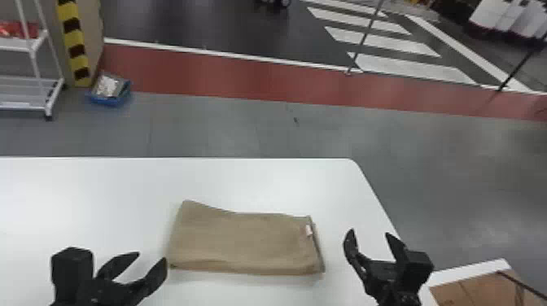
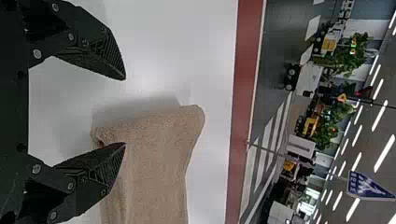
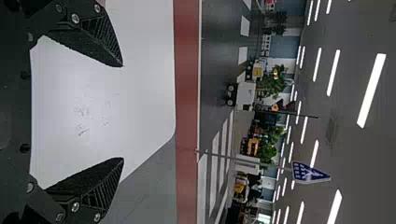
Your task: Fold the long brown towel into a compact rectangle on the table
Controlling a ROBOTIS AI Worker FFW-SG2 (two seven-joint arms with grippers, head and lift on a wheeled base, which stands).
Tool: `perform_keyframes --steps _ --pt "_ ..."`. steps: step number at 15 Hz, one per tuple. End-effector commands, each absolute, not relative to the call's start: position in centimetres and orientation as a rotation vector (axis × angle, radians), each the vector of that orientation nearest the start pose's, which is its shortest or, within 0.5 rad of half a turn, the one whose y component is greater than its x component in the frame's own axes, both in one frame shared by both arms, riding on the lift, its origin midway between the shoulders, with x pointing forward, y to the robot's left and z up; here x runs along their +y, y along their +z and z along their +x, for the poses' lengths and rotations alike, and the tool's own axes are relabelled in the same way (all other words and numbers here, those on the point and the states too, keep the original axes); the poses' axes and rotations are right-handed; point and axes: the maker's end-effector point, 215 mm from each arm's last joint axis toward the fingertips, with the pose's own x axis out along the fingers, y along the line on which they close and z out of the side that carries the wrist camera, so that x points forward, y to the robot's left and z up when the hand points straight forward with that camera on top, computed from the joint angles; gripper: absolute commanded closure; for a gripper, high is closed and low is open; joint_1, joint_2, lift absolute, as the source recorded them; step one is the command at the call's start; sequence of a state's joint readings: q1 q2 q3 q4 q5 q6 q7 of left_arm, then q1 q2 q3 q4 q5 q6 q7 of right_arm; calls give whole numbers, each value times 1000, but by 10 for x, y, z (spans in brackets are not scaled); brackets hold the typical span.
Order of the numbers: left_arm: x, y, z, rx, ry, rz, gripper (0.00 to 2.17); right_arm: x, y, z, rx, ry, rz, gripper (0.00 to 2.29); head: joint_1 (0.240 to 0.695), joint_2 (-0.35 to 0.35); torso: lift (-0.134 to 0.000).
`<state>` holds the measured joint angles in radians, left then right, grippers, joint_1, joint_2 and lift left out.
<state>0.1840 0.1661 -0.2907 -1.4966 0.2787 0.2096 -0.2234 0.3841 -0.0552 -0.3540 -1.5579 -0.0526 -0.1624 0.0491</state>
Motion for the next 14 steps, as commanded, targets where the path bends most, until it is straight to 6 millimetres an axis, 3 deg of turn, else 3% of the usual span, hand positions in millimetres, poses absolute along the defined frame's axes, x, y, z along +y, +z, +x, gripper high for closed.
perform_keyframes --steps 1,5,6,8,14 --pt "54 -551 447 516 -489 -184 458 -432 -478 414 208 -275 -90 191 695 -350 0" --pt "23 -548 460 514 -503 -192 458 -430 -474 415 187 -267 -98 191 695 -350 0" --pt "15 -548 460 516 -514 -191 599 -433 -476 415 188 -267 -100 191 695 -350 0" --pt "7 -545 462 512 -528 -167 603 -436 -477 416 191 -268 -100 191 695 -350 0" --pt "27 -551 472 517 -492 -76 593 -431 -472 423 180 -255 -101 191 695 -350 0"
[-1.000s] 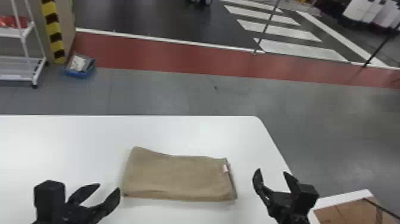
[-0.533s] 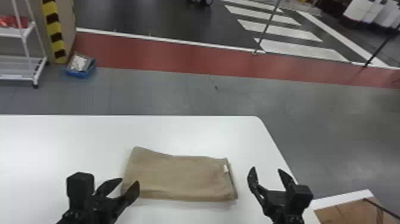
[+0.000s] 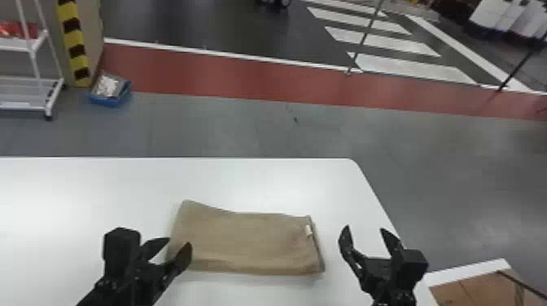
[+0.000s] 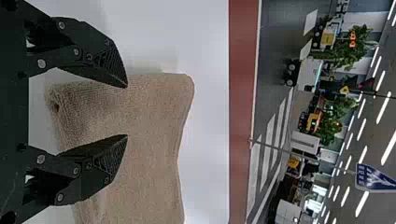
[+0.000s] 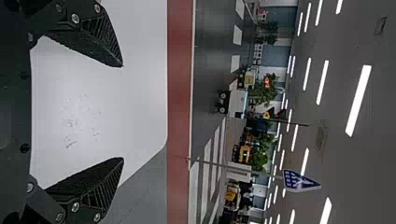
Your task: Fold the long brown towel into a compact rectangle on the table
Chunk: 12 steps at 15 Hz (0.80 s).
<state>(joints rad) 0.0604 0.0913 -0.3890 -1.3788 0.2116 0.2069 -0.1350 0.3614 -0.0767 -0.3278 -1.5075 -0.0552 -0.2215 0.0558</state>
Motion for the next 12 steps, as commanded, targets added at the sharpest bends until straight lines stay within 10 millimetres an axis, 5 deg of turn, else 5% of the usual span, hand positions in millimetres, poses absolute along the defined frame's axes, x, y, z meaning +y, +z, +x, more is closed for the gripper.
perform_keyframes --steps 1,7,8,11,12 --pt "30 -555 474 536 -491 -55 593 -429 -472 424 178 -249 -98 191 695 -350 0" --pt "32 -589 459 687 -517 -17 667 -427 -466 431 165 -245 -97 191 695 -350 0" --pt "35 -595 456 713 -517 -8 1001 -429 -466 432 165 -246 -99 191 695 -350 0" --pt "40 -599 453 733 -511 -14 1497 -429 -467 431 163 -247 -96 194 695 -350 0" --pt "40 -599 452 733 -512 -18 1507 -429 -465 431 155 -247 -98 191 695 -350 0"
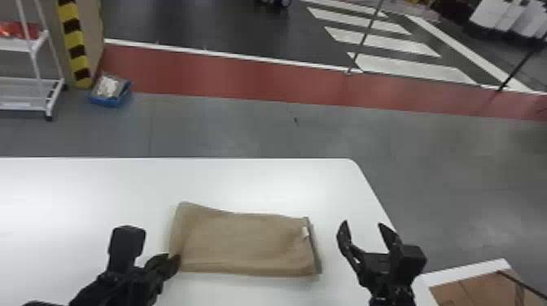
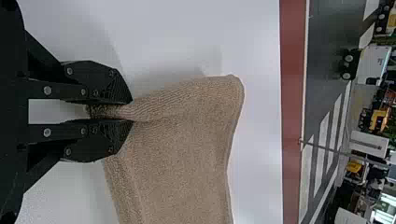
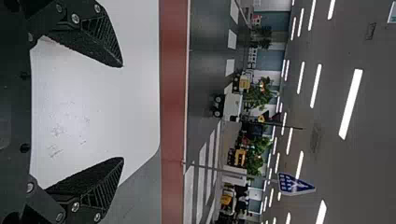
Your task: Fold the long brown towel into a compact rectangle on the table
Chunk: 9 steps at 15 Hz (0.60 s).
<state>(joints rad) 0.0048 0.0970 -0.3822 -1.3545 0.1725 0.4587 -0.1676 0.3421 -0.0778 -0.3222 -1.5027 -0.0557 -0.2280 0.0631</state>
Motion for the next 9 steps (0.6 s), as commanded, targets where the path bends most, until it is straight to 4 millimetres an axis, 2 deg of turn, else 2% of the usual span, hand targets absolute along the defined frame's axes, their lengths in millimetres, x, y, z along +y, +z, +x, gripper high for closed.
perform_keyframes --steps 1,4,7,9 --pt "40 -599 451 733 -510 -23 1507 -428 -465 431 156 -247 -98 191 695 -350 0" --pt "66 -585 458 705 -461 -55 1507 -421 -466 433 158 -235 -94 191 695 -350 0" --pt "114 -573 459 713 -400 -91 1507 -414 -469 436 164 -224 -95 191 695 -350 0" --pt "155 -567 455 716 -347 -119 1504 -407 -470 439 168 -214 -94 191 695 -350 0"
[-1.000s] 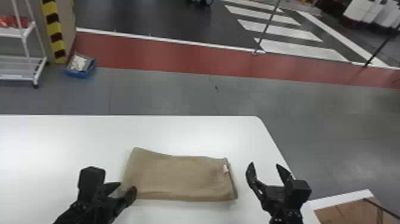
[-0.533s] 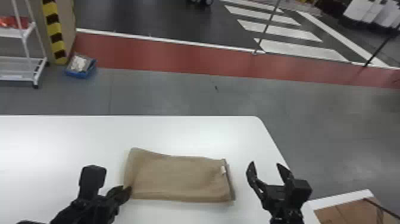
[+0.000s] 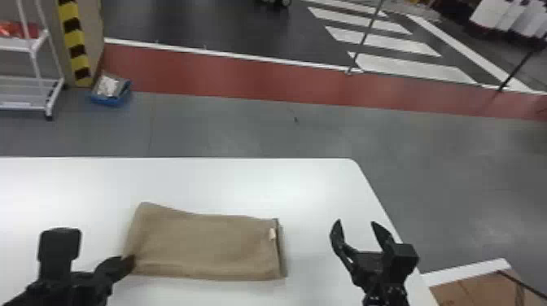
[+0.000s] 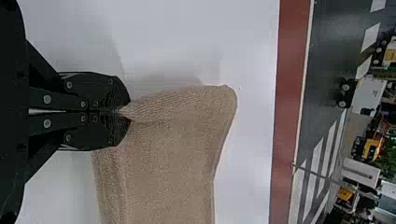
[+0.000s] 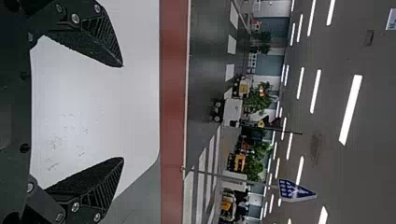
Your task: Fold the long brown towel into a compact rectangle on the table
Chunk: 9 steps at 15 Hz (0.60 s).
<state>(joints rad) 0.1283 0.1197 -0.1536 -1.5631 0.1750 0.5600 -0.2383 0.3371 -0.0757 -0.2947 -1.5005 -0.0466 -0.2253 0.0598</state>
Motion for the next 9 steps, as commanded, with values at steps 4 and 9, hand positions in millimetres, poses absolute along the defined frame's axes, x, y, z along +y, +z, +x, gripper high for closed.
perform_keyframes --steps 4,9 --pt "202 -568 444 724 -287 -136 1504 -389 -474 449 174 -188 -89 191 695 -291 0" --pt "190 -559 441 696 -328 -146 478 -379 -482 454 199 -179 -75 188 695 -229 0"
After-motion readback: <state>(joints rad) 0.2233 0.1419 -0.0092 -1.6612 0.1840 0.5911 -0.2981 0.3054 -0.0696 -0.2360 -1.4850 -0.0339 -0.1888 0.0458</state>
